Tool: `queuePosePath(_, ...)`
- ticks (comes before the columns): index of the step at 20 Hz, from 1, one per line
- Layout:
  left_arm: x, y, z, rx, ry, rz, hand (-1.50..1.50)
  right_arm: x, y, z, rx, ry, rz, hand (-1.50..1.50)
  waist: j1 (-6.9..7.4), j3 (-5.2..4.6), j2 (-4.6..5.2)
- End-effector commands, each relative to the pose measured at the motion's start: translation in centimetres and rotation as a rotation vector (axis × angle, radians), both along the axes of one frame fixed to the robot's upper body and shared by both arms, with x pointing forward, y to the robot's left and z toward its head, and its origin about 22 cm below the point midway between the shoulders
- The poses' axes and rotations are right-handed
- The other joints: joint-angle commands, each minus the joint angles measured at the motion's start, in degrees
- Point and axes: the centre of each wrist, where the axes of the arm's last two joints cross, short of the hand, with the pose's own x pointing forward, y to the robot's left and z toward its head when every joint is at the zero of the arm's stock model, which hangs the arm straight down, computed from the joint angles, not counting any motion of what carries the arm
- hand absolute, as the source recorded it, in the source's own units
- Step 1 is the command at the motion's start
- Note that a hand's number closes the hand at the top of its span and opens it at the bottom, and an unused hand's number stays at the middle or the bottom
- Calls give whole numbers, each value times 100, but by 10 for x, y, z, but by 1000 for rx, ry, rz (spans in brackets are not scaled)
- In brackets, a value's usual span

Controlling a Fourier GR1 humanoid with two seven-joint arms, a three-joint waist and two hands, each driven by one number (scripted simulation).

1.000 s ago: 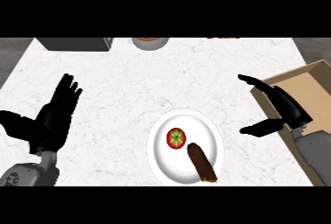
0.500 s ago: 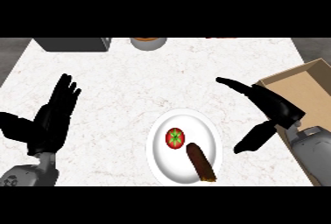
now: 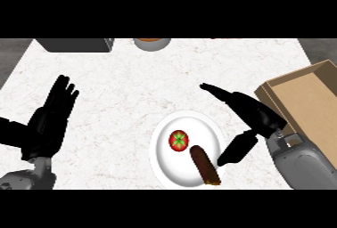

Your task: Pick the tomato from the plate and place it in the cardboard box

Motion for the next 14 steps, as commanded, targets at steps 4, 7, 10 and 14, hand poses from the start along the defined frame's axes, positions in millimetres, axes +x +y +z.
queuePosePath(4,15,8,-14,4,-8,4,0,-9,21,-21,-8,69,-9,-150,-16,1,9)
queuePosePath(7,5,-10,3,7,1,-5,0,-6,46,-17,-23,61,-5,-150,5,2,5)
queuePosePath(10,13,-4,-12,13,4,9,0,-17,34,-49,-40,43,-35,-150,-18,2,8)
queuePosePath(14,15,-3,1,-11,-9,-8,0,-8,48,-51,-10,28,-38,-150,-10,2,9)
